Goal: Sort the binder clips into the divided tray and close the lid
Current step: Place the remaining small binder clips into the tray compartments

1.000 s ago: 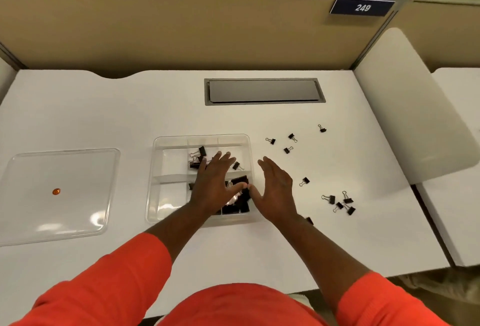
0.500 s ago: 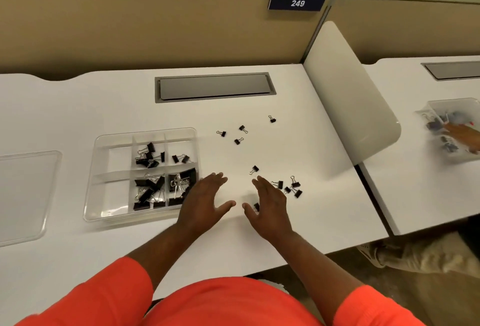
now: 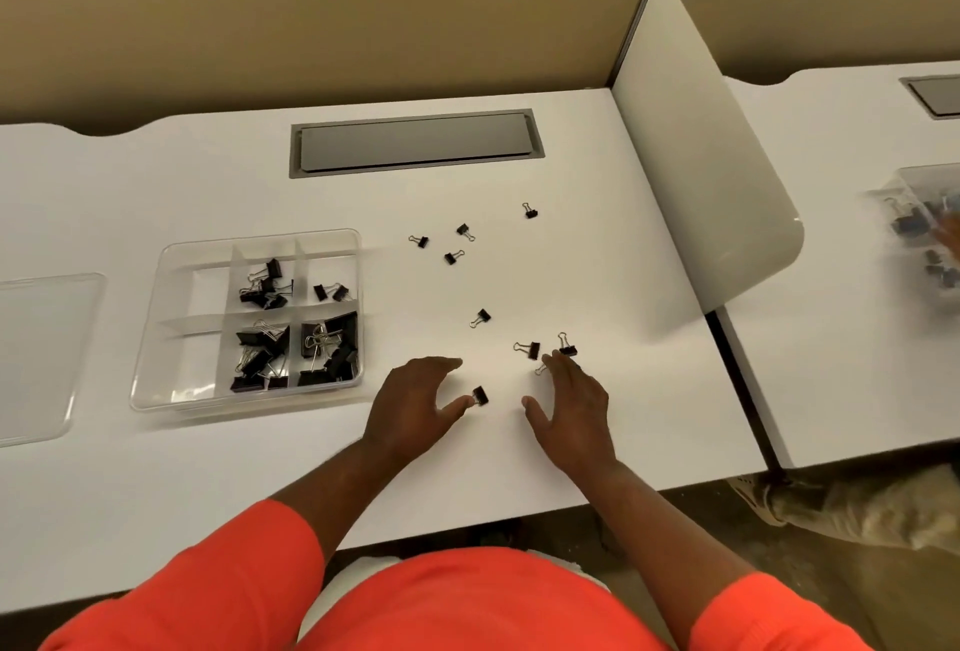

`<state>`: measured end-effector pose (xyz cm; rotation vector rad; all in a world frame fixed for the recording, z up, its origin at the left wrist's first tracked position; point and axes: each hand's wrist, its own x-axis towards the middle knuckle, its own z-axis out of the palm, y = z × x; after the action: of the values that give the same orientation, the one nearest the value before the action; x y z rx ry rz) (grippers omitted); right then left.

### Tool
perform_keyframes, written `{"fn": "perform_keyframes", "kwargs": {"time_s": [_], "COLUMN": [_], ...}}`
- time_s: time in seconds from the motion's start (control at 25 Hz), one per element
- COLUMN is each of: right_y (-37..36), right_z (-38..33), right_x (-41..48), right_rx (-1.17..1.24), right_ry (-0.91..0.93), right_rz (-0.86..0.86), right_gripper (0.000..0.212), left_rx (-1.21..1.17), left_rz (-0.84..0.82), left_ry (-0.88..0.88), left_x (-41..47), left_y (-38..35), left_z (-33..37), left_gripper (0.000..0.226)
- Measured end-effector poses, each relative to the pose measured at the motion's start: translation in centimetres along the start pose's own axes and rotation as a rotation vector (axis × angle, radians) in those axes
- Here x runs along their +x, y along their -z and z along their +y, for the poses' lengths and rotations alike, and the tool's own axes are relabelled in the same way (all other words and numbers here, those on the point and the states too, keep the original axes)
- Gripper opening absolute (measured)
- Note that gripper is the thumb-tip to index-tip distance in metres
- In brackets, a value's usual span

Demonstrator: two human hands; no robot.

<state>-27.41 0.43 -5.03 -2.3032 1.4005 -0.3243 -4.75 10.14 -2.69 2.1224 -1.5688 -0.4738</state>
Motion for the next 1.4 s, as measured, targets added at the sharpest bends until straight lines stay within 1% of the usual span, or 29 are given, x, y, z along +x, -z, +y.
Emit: {"fn": "perform_keyframes", "kwargs": {"time_s": [0.2, 0.28, 0.56, 0.8, 0.92, 1.12, 1.32, 1.4], "right_y": [1.1, 1.6, 1.8, 1.6, 1.5, 1.5, 1.6, 1.6], "right_z": [3.3, 4.3, 7.6, 7.5, 7.2, 7.1, 6.8, 6.6], "right_x": [1.3, 2.1, 4.9, 6.2, 6.7, 7.5, 8.5, 8.8], "right_rx": [0.048, 0.072, 0.095, 0.133, 0.176, 0.183, 0.122, 0.108], "right_ry": [-0.044, -0.058, -0.035, -0.049, -0.049, -0.028, -0.015, -0.016], "right_rz": [-0.003, 0.009, -0.02, -0.041, -0.052, -0.06, -0.077, -0.09], "right_gripper": [0.06, 0.054, 0.039, 0.031, 0.029, 0.027, 0.021, 0.02], "left_rx": [0.013, 0.013, 0.052, 0.028, 0.048, 0.032, 0.031, -0.016], "left_rz": [0.019, 0.029, 0.015, 0.031, 0.029, 0.051, 0.044, 0.026], "left_ry": [0.023, 0.027, 0.036, 0.145, 0.147, 0.125, 0.121, 0.143], "left_x": [1.9, 3.0, 7.2, 9.5, 10.0, 10.6, 11.0, 11.1], "left_y": [-3.1, -4.2, -8.1, -9.7, -10.1, -9.7, -9.3, -9.2], "left_z": [1.9, 2.8, 5.7, 7.4, 7.8, 7.7, 6.8, 6.8], "left_gripper": [0.05, 0.048, 0.043, 0.038, 0.035, 0.023, 0.023, 0.024]}}
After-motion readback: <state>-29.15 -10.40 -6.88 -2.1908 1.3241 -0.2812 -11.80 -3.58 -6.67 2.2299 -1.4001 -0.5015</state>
